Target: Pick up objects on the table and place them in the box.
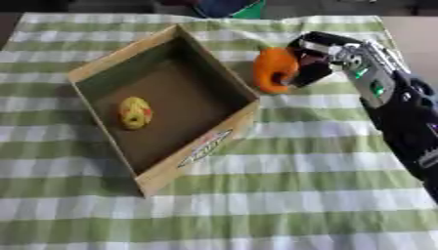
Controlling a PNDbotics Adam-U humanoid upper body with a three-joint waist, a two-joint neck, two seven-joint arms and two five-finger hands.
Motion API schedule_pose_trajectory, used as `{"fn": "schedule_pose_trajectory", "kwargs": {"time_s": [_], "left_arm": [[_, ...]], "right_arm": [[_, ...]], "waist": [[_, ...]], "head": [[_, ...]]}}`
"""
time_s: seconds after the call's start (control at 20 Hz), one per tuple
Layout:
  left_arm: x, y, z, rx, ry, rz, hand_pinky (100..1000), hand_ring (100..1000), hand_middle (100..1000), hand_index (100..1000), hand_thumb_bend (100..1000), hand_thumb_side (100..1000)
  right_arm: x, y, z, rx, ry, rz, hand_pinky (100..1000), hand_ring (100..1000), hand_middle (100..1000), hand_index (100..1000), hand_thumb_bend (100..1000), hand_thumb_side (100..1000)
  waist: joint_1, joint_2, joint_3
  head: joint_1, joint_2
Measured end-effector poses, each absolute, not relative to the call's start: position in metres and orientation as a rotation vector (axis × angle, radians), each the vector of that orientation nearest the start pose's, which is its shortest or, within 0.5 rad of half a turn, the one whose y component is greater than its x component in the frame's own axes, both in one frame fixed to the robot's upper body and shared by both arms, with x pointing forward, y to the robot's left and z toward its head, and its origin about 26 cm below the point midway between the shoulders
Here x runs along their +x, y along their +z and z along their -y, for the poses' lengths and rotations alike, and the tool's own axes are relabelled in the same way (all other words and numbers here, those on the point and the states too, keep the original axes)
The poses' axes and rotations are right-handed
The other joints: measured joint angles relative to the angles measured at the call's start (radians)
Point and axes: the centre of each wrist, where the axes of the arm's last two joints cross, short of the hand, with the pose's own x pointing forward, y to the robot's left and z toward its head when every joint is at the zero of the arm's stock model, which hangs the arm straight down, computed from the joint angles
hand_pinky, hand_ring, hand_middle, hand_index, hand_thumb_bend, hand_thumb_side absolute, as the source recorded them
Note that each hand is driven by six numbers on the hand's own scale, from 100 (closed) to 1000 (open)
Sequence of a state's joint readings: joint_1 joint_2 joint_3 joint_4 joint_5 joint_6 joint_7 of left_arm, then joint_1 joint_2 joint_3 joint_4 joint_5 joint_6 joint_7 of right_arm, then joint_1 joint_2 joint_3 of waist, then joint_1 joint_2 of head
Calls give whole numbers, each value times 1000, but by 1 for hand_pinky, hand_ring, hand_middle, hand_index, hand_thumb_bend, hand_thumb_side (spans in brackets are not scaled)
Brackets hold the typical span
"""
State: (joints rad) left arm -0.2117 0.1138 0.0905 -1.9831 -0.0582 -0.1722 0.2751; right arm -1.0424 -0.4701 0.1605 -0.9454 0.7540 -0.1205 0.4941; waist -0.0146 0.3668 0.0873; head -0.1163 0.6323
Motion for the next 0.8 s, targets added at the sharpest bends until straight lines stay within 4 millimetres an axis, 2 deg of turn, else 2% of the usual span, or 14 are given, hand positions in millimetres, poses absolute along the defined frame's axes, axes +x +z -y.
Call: {"fn": "schedule_pose_trajectory", "kwargs": {"time_s": [0.45,0.5,0.65,0.8], "left_arm": [[293,160,-258,290,182,2364,572,707,691,778,100,987],[293,160,-258,290,182,2364,572,708,692,778,100,987],[293,160,-258,290,181,2363,572,709,692,779,100,988],[293,160,-258,290,180,2360,572,709,692,777,100,986]], "right_arm": [[479,258,260,-705,1424,1482,680,642,397,642,100,404],[479,258,260,-702,1423,1483,672,608,385,658,100,212],[477,265,258,-695,1413,1513,670,596,358,642,100,218],[472,285,252,-685,1389,1583,670,587,341,633,100,223]], "waist": [[0,0,-1],[0,0,-1],[0,0,-2],[0,0,-4]], "head": [[0,0],[0,0],[-2,0],[-5,0]]}}
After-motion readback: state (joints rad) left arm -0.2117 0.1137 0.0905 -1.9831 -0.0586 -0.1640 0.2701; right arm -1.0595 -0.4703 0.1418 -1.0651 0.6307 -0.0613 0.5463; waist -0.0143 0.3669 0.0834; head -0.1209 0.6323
